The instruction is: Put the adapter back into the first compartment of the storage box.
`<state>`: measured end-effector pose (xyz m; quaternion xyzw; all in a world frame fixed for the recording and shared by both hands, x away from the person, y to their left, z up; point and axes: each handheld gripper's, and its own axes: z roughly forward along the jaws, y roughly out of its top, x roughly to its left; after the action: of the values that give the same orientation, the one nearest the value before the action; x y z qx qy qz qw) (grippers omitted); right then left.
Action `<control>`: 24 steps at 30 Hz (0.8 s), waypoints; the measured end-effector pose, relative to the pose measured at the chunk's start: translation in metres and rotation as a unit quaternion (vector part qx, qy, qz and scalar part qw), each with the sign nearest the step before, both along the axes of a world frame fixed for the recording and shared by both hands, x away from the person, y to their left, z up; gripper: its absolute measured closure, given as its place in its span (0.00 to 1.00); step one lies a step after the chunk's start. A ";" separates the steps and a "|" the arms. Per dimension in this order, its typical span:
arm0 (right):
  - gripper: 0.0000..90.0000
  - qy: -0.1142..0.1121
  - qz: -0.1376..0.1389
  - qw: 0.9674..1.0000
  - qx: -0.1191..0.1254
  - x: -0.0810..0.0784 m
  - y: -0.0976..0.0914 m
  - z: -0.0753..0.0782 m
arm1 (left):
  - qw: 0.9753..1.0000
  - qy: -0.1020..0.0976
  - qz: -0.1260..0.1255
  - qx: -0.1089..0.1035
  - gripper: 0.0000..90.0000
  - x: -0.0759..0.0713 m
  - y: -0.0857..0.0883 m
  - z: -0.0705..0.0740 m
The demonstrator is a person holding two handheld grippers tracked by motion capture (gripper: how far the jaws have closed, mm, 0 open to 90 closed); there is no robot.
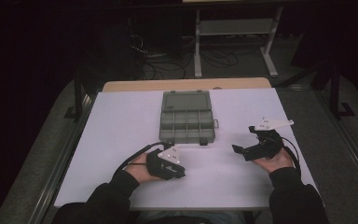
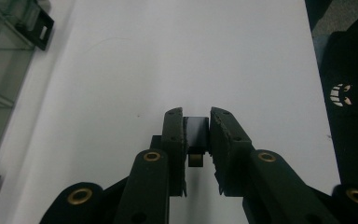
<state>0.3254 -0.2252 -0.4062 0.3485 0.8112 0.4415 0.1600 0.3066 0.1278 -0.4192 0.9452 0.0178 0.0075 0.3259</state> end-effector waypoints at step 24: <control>0.00 0.001 -0.002 1.000 -0.001 -0.001 0.001 0.000 | 1.000 -0.013 0.018 -0.021 0.85 0.014 0.021 0.039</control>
<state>0.3248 -0.2244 -0.4064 0.3504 0.8112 0.4399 0.1600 0.3209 0.1487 -0.3802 0.9375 0.0307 0.0258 0.3456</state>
